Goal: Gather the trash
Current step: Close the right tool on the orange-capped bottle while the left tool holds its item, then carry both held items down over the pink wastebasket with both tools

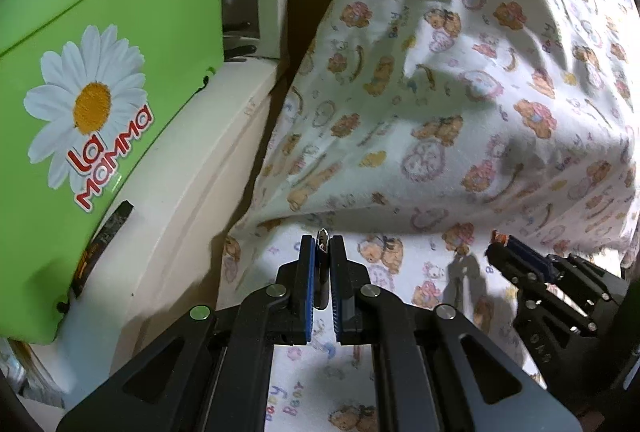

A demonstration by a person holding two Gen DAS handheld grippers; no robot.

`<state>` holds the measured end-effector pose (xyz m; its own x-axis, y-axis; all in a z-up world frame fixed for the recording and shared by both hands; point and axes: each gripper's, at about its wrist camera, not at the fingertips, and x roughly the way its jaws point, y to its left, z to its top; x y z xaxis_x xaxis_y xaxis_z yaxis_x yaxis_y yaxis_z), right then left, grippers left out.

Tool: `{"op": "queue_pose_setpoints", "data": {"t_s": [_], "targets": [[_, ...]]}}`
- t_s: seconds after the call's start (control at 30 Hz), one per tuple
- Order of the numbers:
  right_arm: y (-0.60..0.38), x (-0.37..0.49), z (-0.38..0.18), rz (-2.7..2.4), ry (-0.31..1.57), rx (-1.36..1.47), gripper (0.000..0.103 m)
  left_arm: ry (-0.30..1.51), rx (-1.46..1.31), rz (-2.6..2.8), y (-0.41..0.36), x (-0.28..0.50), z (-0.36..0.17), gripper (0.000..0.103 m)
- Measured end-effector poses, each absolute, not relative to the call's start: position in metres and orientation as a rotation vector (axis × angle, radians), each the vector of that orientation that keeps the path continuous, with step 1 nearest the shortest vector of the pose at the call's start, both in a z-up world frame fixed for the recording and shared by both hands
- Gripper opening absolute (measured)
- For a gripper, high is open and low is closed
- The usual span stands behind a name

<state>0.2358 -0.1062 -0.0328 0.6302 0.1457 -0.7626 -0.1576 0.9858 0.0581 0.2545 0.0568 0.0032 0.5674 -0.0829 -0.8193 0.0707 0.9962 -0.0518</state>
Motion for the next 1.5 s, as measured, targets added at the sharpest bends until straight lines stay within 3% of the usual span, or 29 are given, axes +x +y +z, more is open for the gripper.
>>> {"op": "queue_pose_setpoints", "data": {"t_s": [0.87,1.5], "targets": [[-0.147,0.143,0.0,0.122,0.838,0.026,0.013,0.92,-0.073,-0.116,0.027,0.15,0.01,0.006],[-0.139,0.013,0.028,0.278,0.759,-0.045,0.013,0.932,-0.061,-0.174,0.024,0.043,0.004,0.007]]}}
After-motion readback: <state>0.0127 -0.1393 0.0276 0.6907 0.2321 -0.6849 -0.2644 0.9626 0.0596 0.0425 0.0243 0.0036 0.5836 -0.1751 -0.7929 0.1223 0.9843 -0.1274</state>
